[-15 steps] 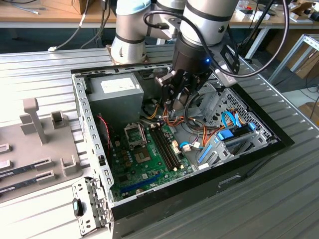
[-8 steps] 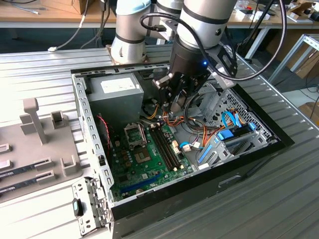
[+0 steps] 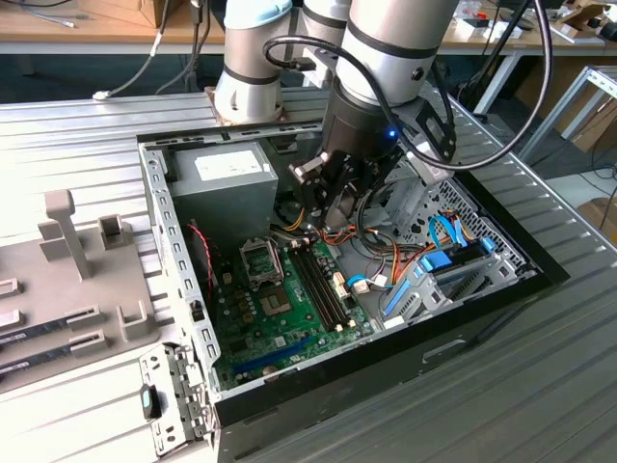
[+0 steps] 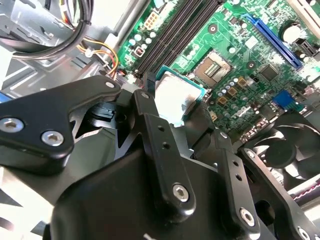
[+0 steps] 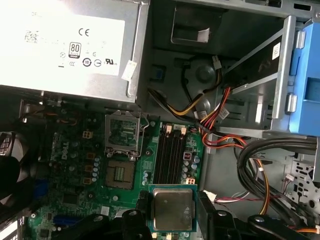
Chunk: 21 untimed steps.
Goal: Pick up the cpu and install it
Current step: 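Pick up the cpu and move it towards the insertion slot, then place the cpu into insertion slot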
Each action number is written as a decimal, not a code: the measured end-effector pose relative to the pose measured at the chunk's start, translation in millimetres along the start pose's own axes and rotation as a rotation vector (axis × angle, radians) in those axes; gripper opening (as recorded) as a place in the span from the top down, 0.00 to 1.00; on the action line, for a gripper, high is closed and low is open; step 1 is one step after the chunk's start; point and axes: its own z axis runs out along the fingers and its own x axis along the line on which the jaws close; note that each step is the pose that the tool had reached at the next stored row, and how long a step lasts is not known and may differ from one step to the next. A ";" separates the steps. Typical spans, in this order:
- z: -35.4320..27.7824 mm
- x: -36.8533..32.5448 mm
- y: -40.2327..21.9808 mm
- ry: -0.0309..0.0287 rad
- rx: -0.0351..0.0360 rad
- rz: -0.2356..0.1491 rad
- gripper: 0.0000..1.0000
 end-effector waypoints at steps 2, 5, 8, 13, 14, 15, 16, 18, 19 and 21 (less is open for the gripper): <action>0.8 3.7 -1.3 0.0000 0.0000 0.000 0.53; 1.6 7.7 -2.5 -0.0001 -0.0001 0.000 0.53; 1.8 8.3 -2.5 0.0000 0.0000 0.000 0.53; 2.0 8.6 -2.4 -0.0001 -0.0001 0.000 0.53; 2.0 8.6 -2.4 0.0000 0.0000 0.000 0.53; 1.9 8.7 -2.4 0.0000 0.0000 0.000 0.53; 1.9 8.8 -2.4 0.0000 0.0000 0.000 0.53; 1.9 9.2 -2.3 0.0000 0.0000 0.000 0.53; 1.9 9.3 -2.3 0.0000 0.0000 0.000 0.53; 1.9 11.4 -2.4 0.0000 0.0000 0.000 0.53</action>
